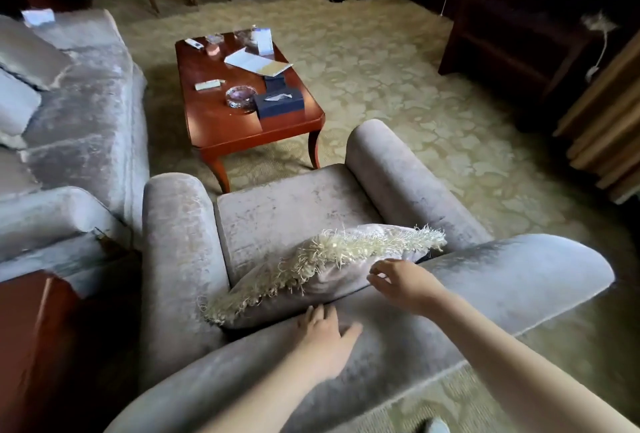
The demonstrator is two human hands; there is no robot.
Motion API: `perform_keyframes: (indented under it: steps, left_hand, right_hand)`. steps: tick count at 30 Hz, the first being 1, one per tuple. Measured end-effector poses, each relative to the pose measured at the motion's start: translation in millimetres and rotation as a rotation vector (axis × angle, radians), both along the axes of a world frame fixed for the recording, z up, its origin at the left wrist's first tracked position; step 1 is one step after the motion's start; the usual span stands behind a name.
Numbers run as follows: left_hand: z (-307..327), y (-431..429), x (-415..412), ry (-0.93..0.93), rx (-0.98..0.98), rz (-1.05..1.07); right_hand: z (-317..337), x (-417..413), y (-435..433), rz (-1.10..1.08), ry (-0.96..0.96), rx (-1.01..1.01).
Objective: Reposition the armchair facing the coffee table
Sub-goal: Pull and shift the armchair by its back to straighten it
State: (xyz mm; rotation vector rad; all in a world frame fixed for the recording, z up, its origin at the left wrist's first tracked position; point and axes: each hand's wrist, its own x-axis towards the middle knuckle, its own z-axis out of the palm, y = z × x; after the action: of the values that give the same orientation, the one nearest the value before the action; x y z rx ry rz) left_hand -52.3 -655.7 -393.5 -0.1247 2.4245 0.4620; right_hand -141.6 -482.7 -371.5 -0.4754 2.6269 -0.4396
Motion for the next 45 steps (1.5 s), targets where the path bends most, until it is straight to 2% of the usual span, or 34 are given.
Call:
perform_keyframes:
  steps: [4, 6, 8, 11, 14, 19, 22, 26, 30, 34, 39, 45]
  left_hand:
    - [-1.7, 37.0, -8.3, 0.025, -0.019, 0.155]
    - [-2.4, 42.8, -11.7, 0.008, -0.063, 0.191]
    - [-1.6, 45.2, -13.3, 0.001, -0.138, 0.156]
    - [-0.1, 48.9, -14.1, -0.012, -0.188, 0.223]
    - [0.6, 58.5, -20.6, -0.039, -0.211, 0.198]
    - [-2.4, 88.9, -54.4, -0.072, -0.092, 0.122]
    - [-7.9, 111.5, -77.3, -0.105, -0.05, 0.107]
    - [-11.1, 133.2, -111.0, -0.195, 0.036, 0.165]
    - [-18.9, 141.4, -126.2, -0.249, 0.006, 0.224]
    - [-26.3, 142.8, -137.9, -0.273, -0.011, 0.276]
    - [-24.4, 156.6, -158.3, -0.213, -0.015, 0.342]
    - [-24.1, 160.9, -146.5, -0.172, -0.023, 0.384]
  right_hand:
    - [-12.1, -48.7, 94.3, -0.067, 0.103, 0.183]
    - [-19.8, -71.1, 132.3, -0.169, 0.049, 0.251]
    - [-24.0, -79.5, 148.9, -0.168, -0.037, 0.287]
    - [-30.2, -81.9, 149.1, -0.059, -0.058, 0.313]
    - [-30.9, -86.2, 147.7, 0.027, -0.121, 0.359]
    - [-31.3, -96.3, 145.8, 0.075, -0.225, 0.338]
    - [-40.3, -98.2, 146.4, 0.081, -0.206, 0.375]
    - [-48.9, -110.8, 145.5, 0.122, -0.287, 0.361]
    - [-61.3, -125.2, 139.9, 0.202, -0.379, 0.383]
    - [-71.8, -143.1, 140.3, 0.293, -0.473, 0.316]
    - [-68.6, -175.6, 151.5, 0.357, -0.464, 0.285]
    - [-72.3, -170.2, 160.6, 0.397, -0.416, 0.32]
